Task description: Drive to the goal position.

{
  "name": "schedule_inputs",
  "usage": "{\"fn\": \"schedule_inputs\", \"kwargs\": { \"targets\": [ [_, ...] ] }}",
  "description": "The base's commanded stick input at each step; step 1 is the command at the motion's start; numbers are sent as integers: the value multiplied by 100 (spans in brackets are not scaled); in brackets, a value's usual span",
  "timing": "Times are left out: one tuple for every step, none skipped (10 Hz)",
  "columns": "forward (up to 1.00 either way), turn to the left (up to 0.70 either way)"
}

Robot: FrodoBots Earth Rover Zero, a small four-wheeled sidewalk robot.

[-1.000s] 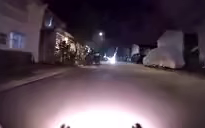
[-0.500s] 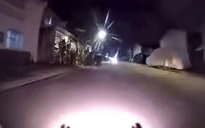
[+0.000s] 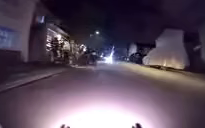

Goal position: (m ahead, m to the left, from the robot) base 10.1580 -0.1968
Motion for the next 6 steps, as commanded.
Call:
{"fn": "schedule_inputs", "kwargs": {
  "targets": [
    [85,0],
    [85,0],
    [85,0],
    [85,0],
    [85,0],
    [85,0]
  ]
}}
